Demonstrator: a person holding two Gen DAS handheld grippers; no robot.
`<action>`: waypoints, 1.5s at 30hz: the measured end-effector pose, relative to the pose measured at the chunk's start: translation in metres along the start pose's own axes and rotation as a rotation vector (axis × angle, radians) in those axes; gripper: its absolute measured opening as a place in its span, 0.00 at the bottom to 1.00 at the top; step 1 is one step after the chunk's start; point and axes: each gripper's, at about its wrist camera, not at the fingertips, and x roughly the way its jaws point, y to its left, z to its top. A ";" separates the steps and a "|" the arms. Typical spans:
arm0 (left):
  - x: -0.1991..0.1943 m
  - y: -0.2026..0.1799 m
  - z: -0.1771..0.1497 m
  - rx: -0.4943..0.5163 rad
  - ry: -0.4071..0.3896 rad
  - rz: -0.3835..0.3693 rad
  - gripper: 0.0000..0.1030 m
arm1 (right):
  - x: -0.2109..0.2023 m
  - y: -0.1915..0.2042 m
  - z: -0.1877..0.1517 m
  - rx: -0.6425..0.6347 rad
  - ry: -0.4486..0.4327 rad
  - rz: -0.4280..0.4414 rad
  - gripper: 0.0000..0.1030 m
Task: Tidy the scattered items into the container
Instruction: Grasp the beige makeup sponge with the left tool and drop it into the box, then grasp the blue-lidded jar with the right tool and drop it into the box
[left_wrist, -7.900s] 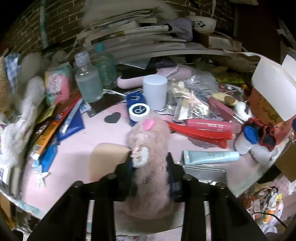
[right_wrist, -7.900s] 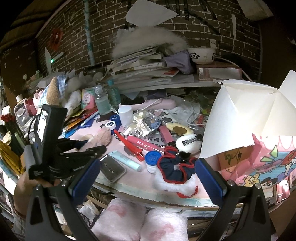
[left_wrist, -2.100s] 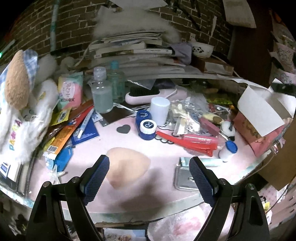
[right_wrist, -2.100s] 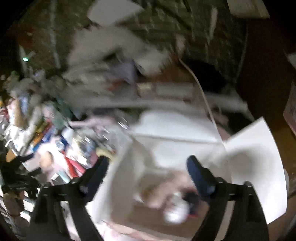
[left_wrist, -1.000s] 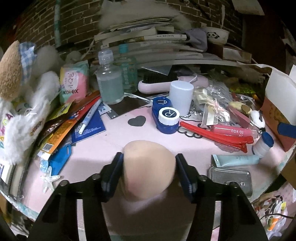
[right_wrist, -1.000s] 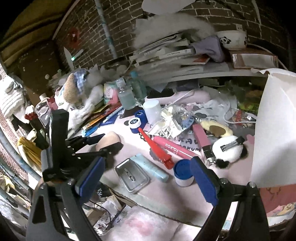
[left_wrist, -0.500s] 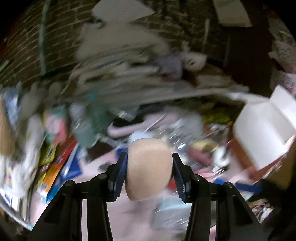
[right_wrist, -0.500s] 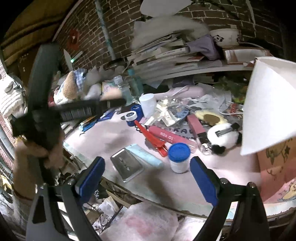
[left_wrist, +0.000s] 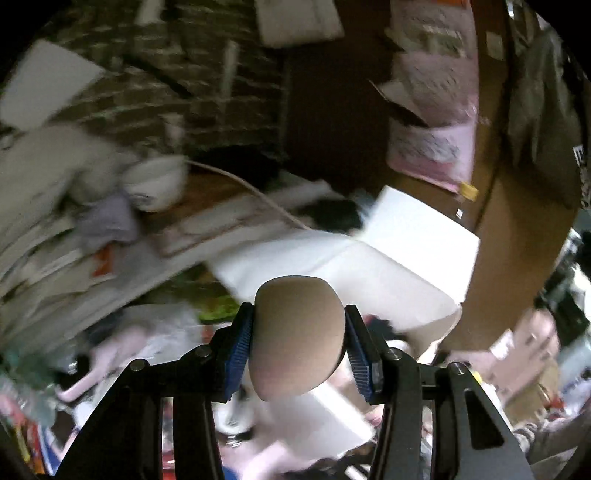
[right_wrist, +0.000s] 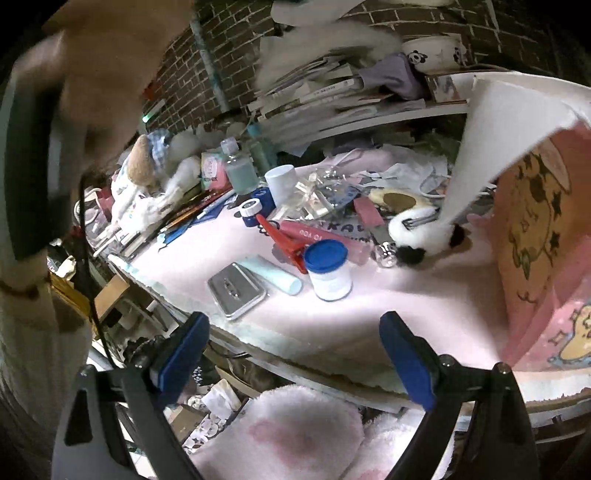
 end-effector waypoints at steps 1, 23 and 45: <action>0.009 -0.004 0.004 0.005 0.035 -0.008 0.42 | 0.000 -0.002 -0.001 0.005 0.001 0.000 0.89; 0.049 -0.008 0.006 -0.038 0.184 0.062 0.80 | 0.000 -0.007 -0.002 0.030 -0.005 -0.014 0.89; -0.067 0.081 -0.087 -0.185 0.026 0.432 0.80 | 0.008 0.000 -0.004 -0.004 -0.041 -0.061 0.89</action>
